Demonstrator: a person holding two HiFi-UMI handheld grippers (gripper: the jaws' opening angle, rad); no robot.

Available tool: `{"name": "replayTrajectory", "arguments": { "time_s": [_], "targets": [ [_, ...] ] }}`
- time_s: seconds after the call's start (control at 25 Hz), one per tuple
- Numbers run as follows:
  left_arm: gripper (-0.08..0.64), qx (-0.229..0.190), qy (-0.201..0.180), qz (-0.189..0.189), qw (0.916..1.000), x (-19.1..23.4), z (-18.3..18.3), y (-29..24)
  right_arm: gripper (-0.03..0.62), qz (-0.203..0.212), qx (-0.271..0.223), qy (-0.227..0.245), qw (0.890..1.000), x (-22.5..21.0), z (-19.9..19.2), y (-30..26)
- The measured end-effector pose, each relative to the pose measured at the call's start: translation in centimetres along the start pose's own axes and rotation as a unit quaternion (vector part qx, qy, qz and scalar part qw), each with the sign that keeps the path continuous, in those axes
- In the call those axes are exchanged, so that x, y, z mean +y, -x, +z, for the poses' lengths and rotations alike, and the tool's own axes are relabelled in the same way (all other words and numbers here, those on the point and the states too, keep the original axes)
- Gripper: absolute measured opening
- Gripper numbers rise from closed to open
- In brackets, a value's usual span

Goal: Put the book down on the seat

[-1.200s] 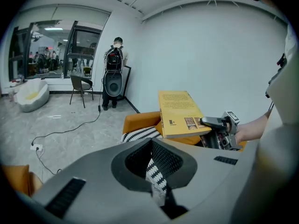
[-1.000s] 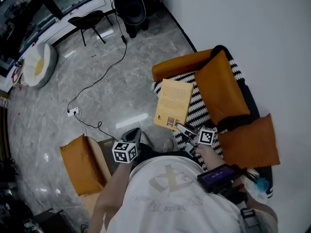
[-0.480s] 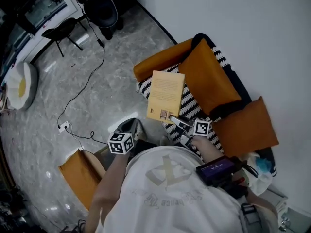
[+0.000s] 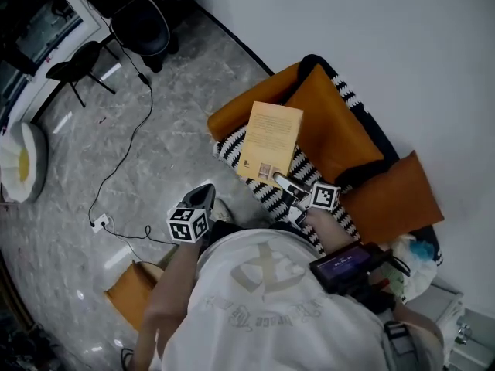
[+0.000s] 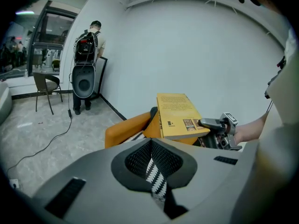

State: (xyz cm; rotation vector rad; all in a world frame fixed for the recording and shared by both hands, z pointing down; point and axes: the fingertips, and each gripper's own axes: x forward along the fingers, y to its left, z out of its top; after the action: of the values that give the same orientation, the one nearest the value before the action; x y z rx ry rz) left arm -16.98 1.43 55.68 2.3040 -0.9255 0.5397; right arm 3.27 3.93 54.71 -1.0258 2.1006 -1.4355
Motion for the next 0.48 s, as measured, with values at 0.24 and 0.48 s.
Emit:
{"name": "replayTrajectory", "arguments": {
  "time_s": [0.24,0.48],
  "targets": [
    [0.012,0.005,-0.008,-0.031,0.9995,5.6,3.8,-1.8,0.158,-0.028,-0.040,0.011,0.999,-0.4,2.7,-5.9],
    [0.012,0.021,-0.017,-0.062,0.9977,8.9,5.4,-1.9,0.158,-0.091,-0.061,0.011,0.994,-0.3,2.7,-8.4]
  ]
}}
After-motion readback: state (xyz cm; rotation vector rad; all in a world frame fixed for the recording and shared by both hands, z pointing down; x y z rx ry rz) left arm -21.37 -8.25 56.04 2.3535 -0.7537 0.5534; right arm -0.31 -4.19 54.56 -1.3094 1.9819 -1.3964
